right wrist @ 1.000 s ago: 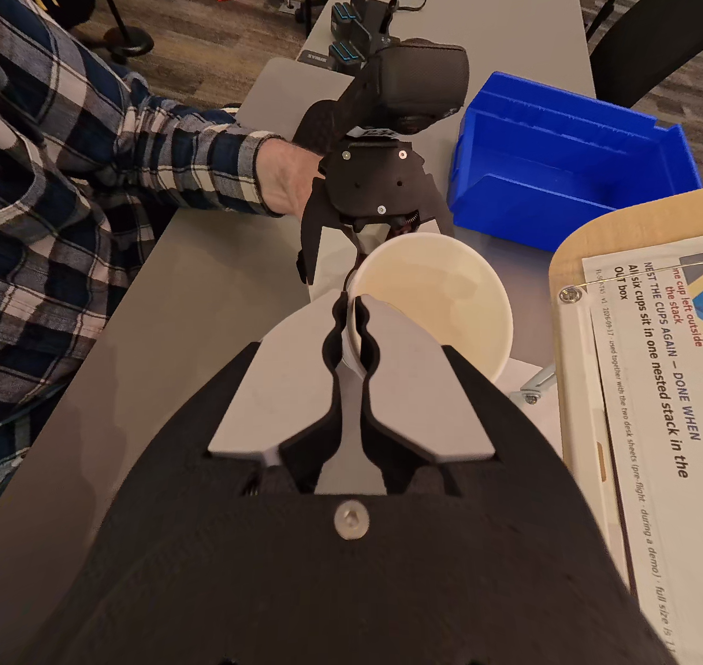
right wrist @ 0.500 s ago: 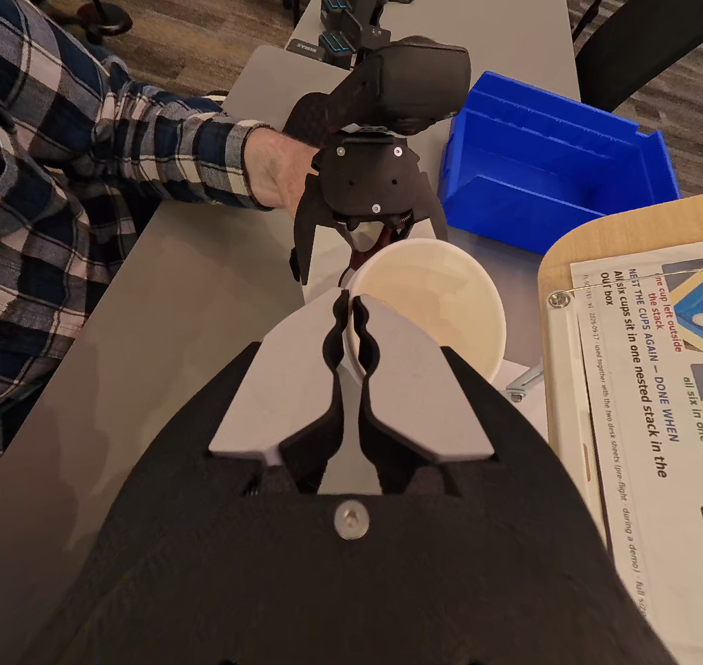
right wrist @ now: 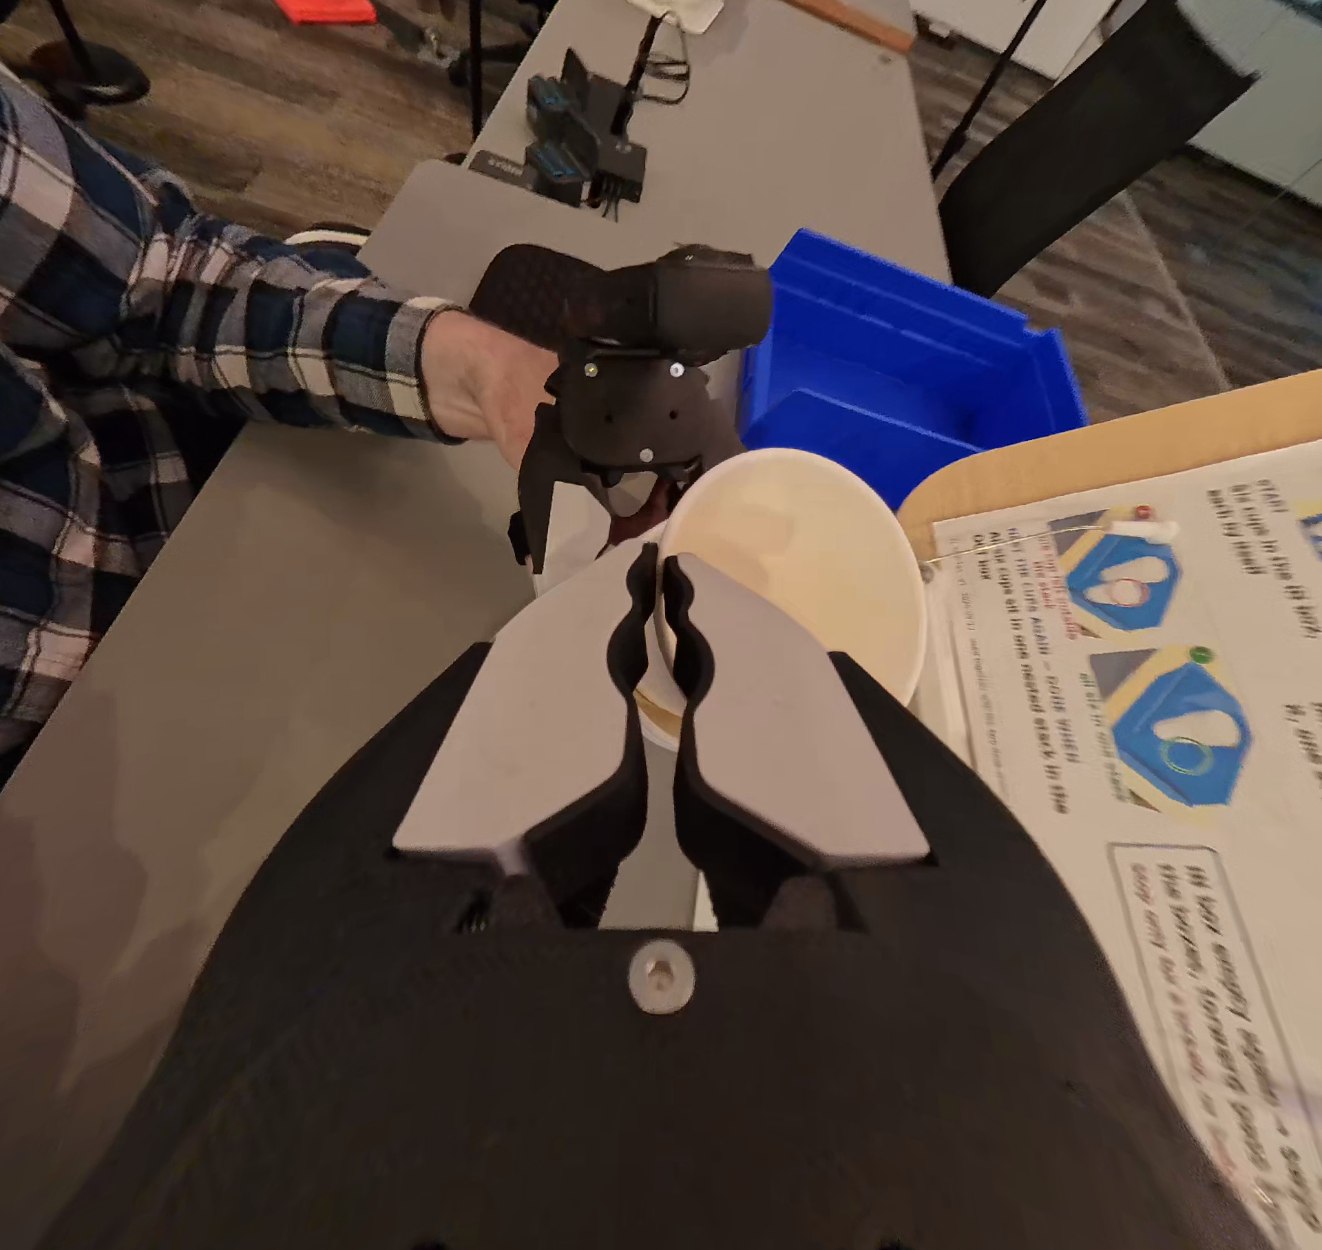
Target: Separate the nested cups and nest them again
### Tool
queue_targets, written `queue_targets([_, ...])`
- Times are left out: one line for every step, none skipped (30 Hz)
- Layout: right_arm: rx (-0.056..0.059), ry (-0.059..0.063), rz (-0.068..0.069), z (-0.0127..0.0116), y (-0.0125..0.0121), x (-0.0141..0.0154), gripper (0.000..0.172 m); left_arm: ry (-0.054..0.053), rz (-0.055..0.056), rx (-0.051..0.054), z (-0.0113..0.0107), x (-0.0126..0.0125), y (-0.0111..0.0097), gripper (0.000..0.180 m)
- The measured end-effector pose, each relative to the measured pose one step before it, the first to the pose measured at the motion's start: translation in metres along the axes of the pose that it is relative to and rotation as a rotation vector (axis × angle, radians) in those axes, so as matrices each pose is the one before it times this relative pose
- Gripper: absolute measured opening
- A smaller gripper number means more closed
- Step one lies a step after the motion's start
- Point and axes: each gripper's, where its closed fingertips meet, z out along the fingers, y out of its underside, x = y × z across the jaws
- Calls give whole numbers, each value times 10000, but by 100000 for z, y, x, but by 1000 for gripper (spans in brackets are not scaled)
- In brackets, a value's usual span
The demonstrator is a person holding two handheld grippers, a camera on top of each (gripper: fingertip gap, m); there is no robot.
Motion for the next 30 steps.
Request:
queue_targets([158, 319, -104, -729, -454, 328, 2, -77, 9, 12, -105, -148, -39, 85])
queue_targets([217, 359, -88, -867, -585, 392, 2, -33, -9, 37, -128, -95, -72, 85])
queue_targets([230, 347, -84, -992, -635, 397, 2, 16, -42, 74, -139, -34, -125, 85])
queue_targets([227, 441, -107, -1144, -630, 545, 2, -18, -38, 69, -134, -89, -114, 85])
queue_targets([206, 489, -97, -1290, -613, 686, 2, -34, -19, 10, -81, -100, -16, 85])
queue_targets([144, 474, -69, -1418, -476, 750, 2, -26, -20, 6, -67, -84, 4, 85])
queue_targets([22, 548, -71, -1544, -265, 946, 2, -1, -49, 25, -29, -54, -22, 85])
queue_targets([-138, 717, -107, -1655, 44, 1260, 2, -5, -29, 24, -20, -25, -26, 86])
queue_targets([-271, 831, -110, -1702, 357, 1540, 2, -21, -1, -14, 2, -32, 13, 86])
queue_targets([-368, 871, -57, -1667, 668, 1738, 2, -33, 14, -6, 13, -8, -10, 86])
queue_targets([-492, 919, -2, -1544, 1035, 1949, 2, 37, 6, 6, 29, 93, -30, 86])
queue_targets([-672, 909, 35, -1294, 1507, 2047, 2, 18, -4, 18, 34, 62, -44, 86])
queue_targets([-821, 781, 85, -943, 1968, 1967, 2, 12, -8, -7, 61, 28, 1, 86])
queue_targets([-795, 685, 186, -578, 2115, 1924, 3, -9, 3, -16, 58, -11, 43, 86])
queue_targets([-664, 537, 306, -248, 1997, 1739, 3, 11, -34, -12, 77, -13, 63, 86])
queue_targets([-566, 303, 289, 76, 1870, 1388, 3, 21, -40, 0, 81, -9, 49, 86])
queue_targets([-555, 227, 248, 358, 1847, 1223, 3, 4, -37, -11, 73, -34, 63, 86])
queue_targets([-589, 195, 257, 606, 1803, 1092, 3, -8, -5, -26, 67, -23, 71, 86])
queue_targets([-548, 69, 206, 784, 1628, 779, 3, 0, -7, -23, 58, -2, 50, 86])
queue_targets([-503, -26, 126, 926, 1442, 499, 3, 19, -12, 9, 35, 33, -3, 86])
queue_targets([-508, -30, 99, 1027, 1350, 410, 3, 28, -12, -1, 48, 44, 0, 86])
queue_targets([-505, -94, 117, 1079, 1277, 254, 3, -9, 3, -18, 28, -11, 37, 86])
queue_targets([-435, -200, 87, 1109, 1069, 25, 3, -2, 0, -32, 39, -5, 67, 86])
queue_targets([-391, -176, 59, 1104, 935, 2, 3, 10, -7, -16, 42, 3, 39, 86])
queue_targets([-383, -170, 82, 1082, 889, -5, 3, 9, -12, -5, 21, 1, 38, 86])
queue_targets([-344, -240, 59, 1051, 794, -140, 3, 8, -6, -24, 11, -1, 50, 86])
queue_targets([-275, -203, 41, 978, 657, -95, 3, -1, 8, -18, 12, -12, 45, 86])
queue_targets([-233, -158, 81, 885, 559, -29, 3, 8, -1, 7, -24, -1, -7, 86])
queue_targets([-212, -211, 68, 775, 496, -138, 3, 14, -5, 16, -29, 28, -23, 86])
queue_targets([-168, -206, 17, 651, 405, -171, 3, -3, 6, -5, -45, -12, -6, 86])
